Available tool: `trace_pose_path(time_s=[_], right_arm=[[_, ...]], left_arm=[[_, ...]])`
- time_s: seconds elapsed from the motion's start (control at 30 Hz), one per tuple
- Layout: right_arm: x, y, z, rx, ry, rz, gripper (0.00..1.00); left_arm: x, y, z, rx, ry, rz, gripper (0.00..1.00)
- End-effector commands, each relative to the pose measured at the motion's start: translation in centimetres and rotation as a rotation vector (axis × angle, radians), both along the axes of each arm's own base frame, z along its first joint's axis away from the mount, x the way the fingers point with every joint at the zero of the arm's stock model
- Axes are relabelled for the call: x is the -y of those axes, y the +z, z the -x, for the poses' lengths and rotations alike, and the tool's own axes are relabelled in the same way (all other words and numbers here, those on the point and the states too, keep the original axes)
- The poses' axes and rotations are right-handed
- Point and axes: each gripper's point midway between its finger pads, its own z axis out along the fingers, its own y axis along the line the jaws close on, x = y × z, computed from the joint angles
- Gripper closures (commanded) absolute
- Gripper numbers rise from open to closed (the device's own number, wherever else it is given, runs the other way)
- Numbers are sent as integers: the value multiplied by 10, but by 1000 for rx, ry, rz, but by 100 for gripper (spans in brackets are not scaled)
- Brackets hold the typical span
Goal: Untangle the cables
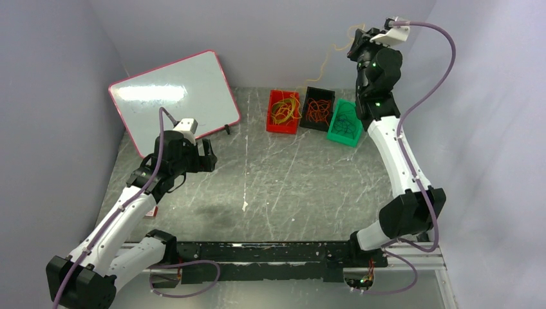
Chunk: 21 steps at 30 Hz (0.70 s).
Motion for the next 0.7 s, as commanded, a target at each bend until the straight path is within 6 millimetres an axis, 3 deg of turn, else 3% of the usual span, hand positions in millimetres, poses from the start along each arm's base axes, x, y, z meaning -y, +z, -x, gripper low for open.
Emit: trace_pose_path(time_s=[0.0,0.1,0.23,0.4,0.53,0.67], right_arm=[[-6,-8,-13,-33,39,10,100],[-24,-14,-23,-53,125,42,100],[-68,-21,-38,-96,342,118,100],[-106,-23,-43,-101,488,129,100],[-121,-27,-49,-120,545,129,100],[-125,-56,-66,-205,541,121,100]], left_arm=[[-1,3,-2,18,-1,4,9],[-1,3,-2,18,-1,5,8],[0,3,-3,18,-3,5,9],[-1,3,-3,16,5,5,9],[0,5,-3,27,-7,10,8],[8,13,-7,61,-38,39,7]])
